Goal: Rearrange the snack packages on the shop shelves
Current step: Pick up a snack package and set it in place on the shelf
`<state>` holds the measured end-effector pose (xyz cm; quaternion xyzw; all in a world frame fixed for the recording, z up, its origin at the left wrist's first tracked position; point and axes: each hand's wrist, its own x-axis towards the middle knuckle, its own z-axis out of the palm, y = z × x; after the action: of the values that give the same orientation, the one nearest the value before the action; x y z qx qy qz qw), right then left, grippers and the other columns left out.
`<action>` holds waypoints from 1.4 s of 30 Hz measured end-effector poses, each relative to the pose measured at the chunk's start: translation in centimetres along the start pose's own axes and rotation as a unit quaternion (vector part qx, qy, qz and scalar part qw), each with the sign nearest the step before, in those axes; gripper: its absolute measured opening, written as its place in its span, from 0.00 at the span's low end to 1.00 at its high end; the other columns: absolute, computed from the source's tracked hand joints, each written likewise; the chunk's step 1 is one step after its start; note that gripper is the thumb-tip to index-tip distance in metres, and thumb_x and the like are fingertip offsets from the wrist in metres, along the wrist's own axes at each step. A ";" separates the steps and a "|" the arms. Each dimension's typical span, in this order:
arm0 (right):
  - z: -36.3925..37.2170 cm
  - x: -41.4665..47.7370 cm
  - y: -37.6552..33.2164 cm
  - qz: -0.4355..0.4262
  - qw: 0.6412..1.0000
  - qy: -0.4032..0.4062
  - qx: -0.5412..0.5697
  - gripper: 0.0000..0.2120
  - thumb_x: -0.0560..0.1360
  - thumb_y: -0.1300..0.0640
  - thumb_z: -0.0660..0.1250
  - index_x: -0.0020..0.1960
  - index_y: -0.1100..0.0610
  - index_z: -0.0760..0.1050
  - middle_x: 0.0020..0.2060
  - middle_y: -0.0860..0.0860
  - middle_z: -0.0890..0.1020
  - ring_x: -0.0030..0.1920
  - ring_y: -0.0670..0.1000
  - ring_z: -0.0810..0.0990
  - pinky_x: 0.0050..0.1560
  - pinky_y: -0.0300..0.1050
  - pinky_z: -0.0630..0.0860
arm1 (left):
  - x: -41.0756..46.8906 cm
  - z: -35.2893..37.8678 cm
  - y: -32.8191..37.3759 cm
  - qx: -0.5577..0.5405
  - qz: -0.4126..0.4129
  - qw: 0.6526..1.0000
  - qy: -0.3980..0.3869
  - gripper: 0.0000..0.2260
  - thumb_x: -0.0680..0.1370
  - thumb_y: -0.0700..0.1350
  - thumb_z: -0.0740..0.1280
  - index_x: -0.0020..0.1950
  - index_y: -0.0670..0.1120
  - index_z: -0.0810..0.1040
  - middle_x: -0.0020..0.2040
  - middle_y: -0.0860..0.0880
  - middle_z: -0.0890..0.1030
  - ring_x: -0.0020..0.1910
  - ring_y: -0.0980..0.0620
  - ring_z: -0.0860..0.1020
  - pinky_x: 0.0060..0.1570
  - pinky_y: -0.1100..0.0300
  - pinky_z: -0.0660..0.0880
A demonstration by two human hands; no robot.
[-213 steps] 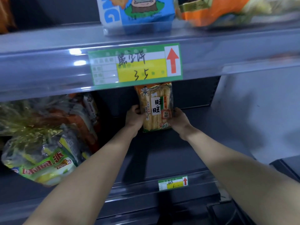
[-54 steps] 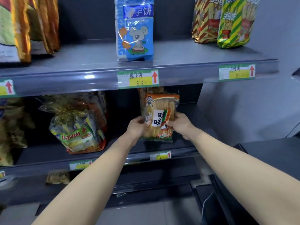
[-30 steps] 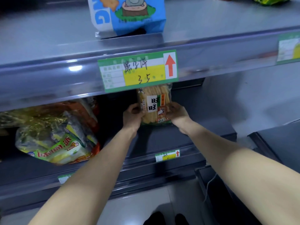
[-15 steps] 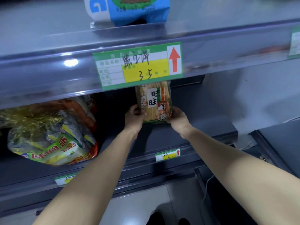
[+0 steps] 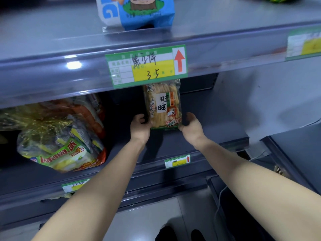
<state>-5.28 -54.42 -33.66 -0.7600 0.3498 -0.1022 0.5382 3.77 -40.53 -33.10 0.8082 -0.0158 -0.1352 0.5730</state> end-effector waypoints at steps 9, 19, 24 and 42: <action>-2.1 -5.9 -2.8 -0.104 0.994 -0.002 0.011 0.17 0.76 0.63 0.65 0.65 0.58 0.71 0.51 0.47 0.75 0.54 0.47 0.73 0.56 0.39 0.68 | -6.6 -1.4 3.0 -0.011 0.088 0.996 -0.013 0.14 0.76 0.34 0.65 0.62 0.38 0.73 0.47 0.50 0.74 0.49 0.53 0.73 0.47 0.65 0.69; -6.7 -14.0 -7.7 -0.241 0.969 -0.006 0.049 0.20 0.76 0.62 0.66 0.67 0.56 0.71 0.55 0.45 0.77 0.55 0.42 0.73 0.44 0.20 0.66 | -16.3 -3.3 9.1 0.013 0.213 0.977 -0.008 0.12 0.76 0.35 0.65 0.59 0.41 0.76 0.56 0.44 0.78 0.53 0.50 0.77 0.56 0.55 0.75; -9.6 -17.3 -11.6 -0.330 0.943 0.013 0.045 0.19 0.76 0.59 0.65 0.67 0.56 0.72 0.59 0.46 0.78 0.60 0.43 0.74 0.61 0.36 0.69 | -20.4 -5.4 13.3 0.011 0.309 0.950 0.031 0.09 0.75 0.37 0.66 0.55 0.44 0.77 0.52 0.48 0.80 0.48 0.57 0.78 0.51 0.69 0.73; -20.0 -13.0 -21.7 -0.355 0.910 0.208 0.048 0.18 0.76 0.58 0.66 0.66 0.59 0.73 0.60 0.53 0.78 0.60 0.50 0.76 0.62 0.42 0.71 | -19.1 -2.2 28.0 -0.069 0.432 0.895 -0.089 0.09 0.76 0.39 0.67 0.54 0.47 0.76 0.45 0.57 0.78 0.43 0.62 0.77 0.45 0.70 0.75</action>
<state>-16.30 -57.24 -3.49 -0.7686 0.1554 -0.4595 0.4171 -10.51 -44.67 -2.58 0.6647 -0.4051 0.0531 0.6255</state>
